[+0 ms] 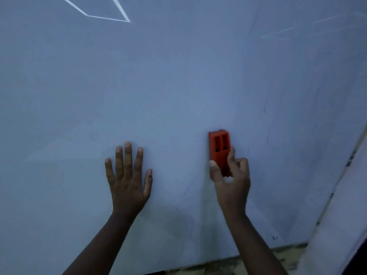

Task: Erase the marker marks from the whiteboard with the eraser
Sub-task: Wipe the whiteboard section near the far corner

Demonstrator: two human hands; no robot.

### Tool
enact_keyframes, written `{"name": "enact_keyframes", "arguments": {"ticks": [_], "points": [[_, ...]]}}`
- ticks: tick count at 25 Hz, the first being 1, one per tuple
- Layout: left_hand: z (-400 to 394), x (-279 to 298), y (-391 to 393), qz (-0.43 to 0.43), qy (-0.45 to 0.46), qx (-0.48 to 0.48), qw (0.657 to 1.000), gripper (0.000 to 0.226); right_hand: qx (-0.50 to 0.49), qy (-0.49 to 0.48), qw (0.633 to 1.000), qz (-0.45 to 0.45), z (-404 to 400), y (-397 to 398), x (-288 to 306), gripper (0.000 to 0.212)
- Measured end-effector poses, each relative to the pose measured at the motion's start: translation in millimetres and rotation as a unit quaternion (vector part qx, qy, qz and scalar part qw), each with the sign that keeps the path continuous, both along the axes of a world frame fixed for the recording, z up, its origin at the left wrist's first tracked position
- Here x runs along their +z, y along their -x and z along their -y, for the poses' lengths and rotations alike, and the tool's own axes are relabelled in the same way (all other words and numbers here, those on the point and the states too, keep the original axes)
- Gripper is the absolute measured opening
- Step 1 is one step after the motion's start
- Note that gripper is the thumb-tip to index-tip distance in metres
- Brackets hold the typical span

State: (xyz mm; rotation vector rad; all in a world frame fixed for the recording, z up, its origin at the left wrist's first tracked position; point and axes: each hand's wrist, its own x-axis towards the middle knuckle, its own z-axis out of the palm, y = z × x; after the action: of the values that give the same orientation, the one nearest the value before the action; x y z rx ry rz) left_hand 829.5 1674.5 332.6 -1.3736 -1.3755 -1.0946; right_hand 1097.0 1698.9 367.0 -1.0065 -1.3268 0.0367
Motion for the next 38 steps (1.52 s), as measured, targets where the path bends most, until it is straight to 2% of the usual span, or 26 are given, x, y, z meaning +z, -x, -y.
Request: {"name": "enact_keyframes", "arguments": {"ticks": [3,6,10,12,13,15,18,20,22,24,27,28,31,33,34,36,38], "points": [[-2,-7,0,0.001,-0.002,0.000,1.000,0.069,0.006,-0.012,0.987,0.163,17,29,-51,0.065],[-1,-16,0,0.001,0.003,0.002,1.000,0.069,0.007,-0.010,0.954,0.301,32,40,-111,0.070],[1,-25,6,-0.015,0.014,0.001,1.000,0.071,0.001,0.002,0.936,0.352,35,38,-128,0.071],[2,-28,8,-0.018,0.015,0.003,1.000,0.070,-0.010,0.005,0.948,0.318,31,27,-116,0.071],[2,-29,8,-0.018,0.014,0.005,1.000,0.070,-0.018,0.013,0.962,0.271,27,19,-107,0.069],[2,-33,8,-0.018,0.014,0.008,1.000,0.069,-0.033,0.046,0.988,0.141,19,3,-91,0.066],[3,-37,9,-0.022,0.018,0.006,1.000,0.070,0.005,0.068,0.997,-0.030,13,-5,-78,0.073],[4,-38,8,-0.023,0.018,0.007,1.000,0.070,0.020,0.058,0.997,-0.052,14,4,-74,0.072],[4,-41,8,-0.020,0.016,0.002,1.000,0.069,0.017,0.043,0.999,0.025,18,23,-75,0.067],[5,-44,8,-0.018,0.016,-0.005,1.000,0.068,0.014,0.025,0.985,0.171,28,46,-92,0.068],[7,-48,12,-0.018,0.020,-0.015,1.000,0.067,0.001,0.002,0.921,0.390,44,65,-146,0.076],[8,-49,13,-0.020,0.023,-0.019,0.999,0.067,-0.003,0.003,0.907,0.421,47,67,-162,0.077],[12,-55,19,-0.028,0.034,-0.028,0.999,0.065,-0.009,-0.005,0.900,0.436,46,67,-177,0.076],[14,-58,23,-0.034,0.036,-0.032,0.998,0.064,-0.008,-0.005,0.906,0.424,45,60,-167,0.077],[15,-60,25,-0.035,0.036,-0.031,0.998,0.064,-0.001,0.004,0.922,0.388,43,56,-158,0.076],[16,-63,27,-0.034,0.039,-0.037,0.998,0.063,0.041,0.062,0.973,0.217,42,52,-132,0.071],[18,-65,27,-0.032,0.042,-0.040,0.998,0.063,0.106,0.101,0.989,0.012,39,53,-99,0.071]]}}
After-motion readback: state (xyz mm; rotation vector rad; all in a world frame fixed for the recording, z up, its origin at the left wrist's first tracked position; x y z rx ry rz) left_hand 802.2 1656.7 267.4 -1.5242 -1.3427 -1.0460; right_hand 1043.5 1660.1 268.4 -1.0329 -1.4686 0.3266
